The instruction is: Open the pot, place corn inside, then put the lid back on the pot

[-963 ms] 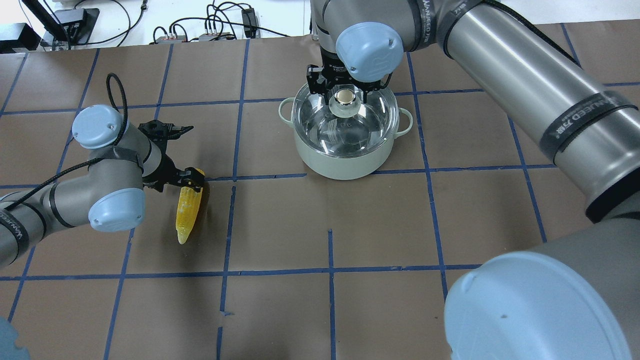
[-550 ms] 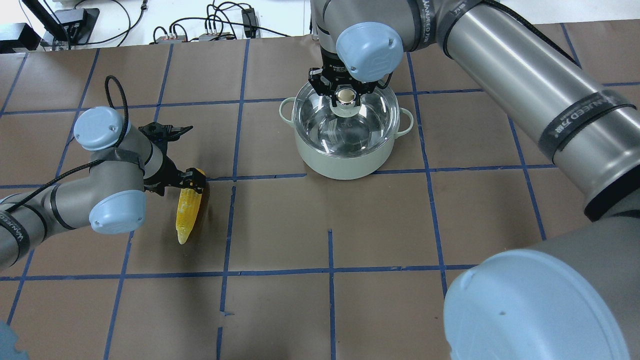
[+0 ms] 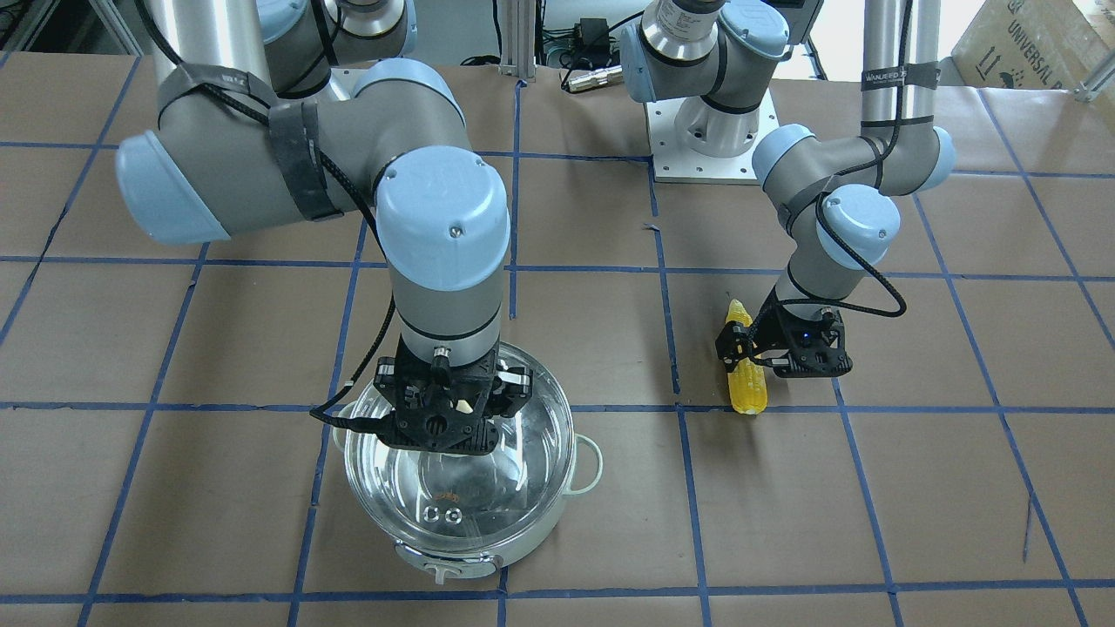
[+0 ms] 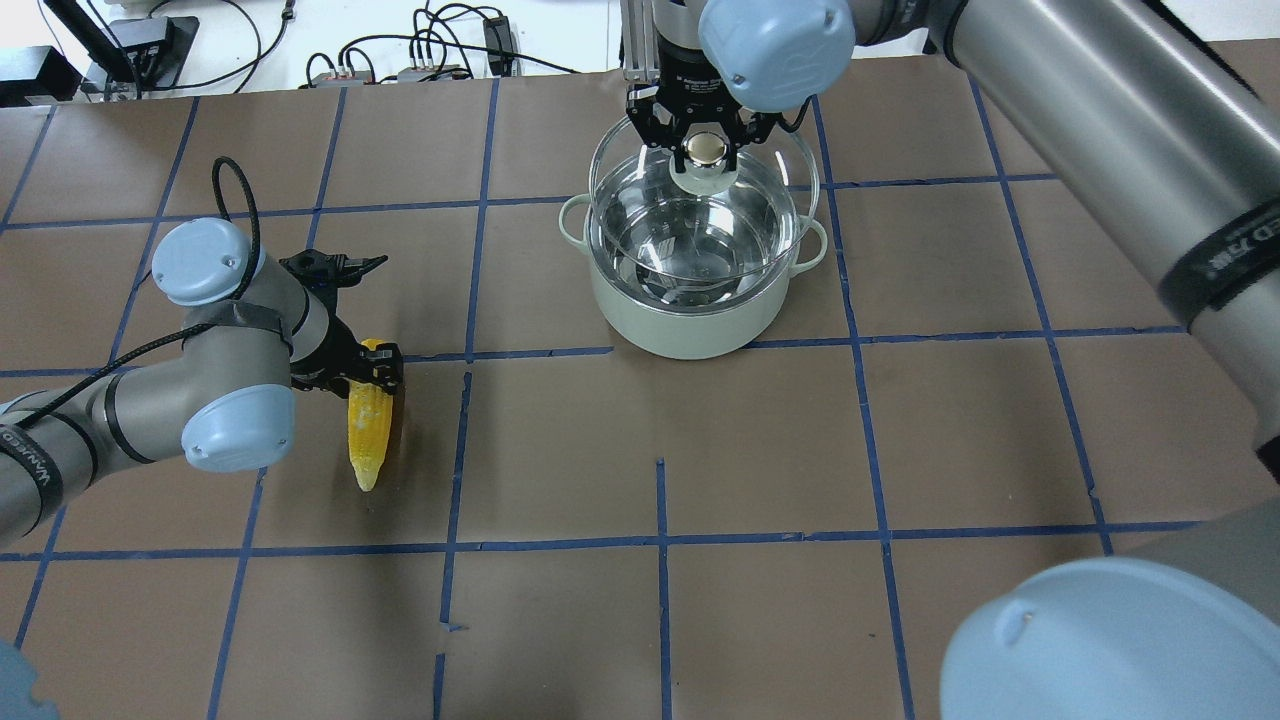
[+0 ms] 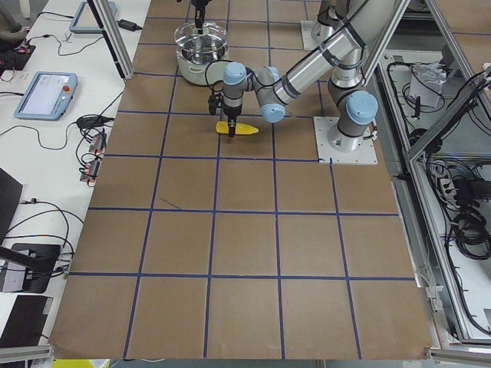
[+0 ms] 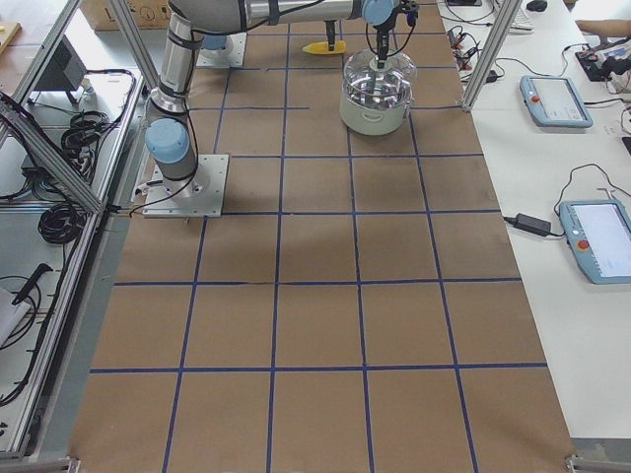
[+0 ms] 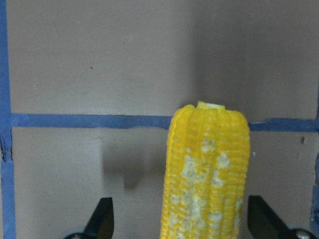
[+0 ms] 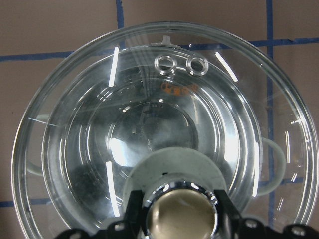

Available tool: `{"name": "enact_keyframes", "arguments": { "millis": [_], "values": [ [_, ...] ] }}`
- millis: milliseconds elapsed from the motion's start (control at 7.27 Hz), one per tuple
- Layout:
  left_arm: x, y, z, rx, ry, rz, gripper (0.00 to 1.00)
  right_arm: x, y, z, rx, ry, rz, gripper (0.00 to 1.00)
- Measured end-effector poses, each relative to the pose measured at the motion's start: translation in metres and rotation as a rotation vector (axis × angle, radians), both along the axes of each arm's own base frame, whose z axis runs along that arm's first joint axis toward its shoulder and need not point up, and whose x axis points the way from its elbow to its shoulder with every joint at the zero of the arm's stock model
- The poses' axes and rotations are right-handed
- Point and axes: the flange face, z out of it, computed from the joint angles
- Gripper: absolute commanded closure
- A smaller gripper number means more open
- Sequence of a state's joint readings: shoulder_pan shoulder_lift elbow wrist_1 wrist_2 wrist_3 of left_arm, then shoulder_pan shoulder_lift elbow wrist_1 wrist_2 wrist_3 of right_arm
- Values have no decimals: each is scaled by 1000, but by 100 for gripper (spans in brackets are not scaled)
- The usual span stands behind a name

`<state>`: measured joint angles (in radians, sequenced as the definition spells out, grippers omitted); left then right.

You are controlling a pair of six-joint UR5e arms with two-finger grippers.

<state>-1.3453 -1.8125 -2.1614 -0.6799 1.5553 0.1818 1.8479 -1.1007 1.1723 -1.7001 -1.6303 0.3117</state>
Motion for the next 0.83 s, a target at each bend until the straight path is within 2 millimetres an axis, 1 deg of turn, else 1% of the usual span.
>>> {"name": "enact_keyframes", "arguments": {
  "millis": [138, 275, 413, 550, 688, 826],
  "values": [
    [-1, 3, -2, 3, 3, 3, 92, -28, -5, 10, 10, 6, 35, 77],
    [-1, 4, 0, -1, 1, 5, 92, -64, -10, 21, 25, 14, 77, 82],
    [0, 1, 9, -19, -10, 8, 94, -99, -10, 33, 43, 21, 126, 84],
    [3, -3, 26, -27, -30, 12, 97, -133, -11, 41, 64, 25, 171, 84],
    [6, -7, 50, -13, -50, 19, 97, -166, -13, 44, 82, 24, 191, 84],
    [6, -15, 80, 7, -53, 42, 97, -196, -17, 40, 101, 22, 202, 84]
  ]
}}
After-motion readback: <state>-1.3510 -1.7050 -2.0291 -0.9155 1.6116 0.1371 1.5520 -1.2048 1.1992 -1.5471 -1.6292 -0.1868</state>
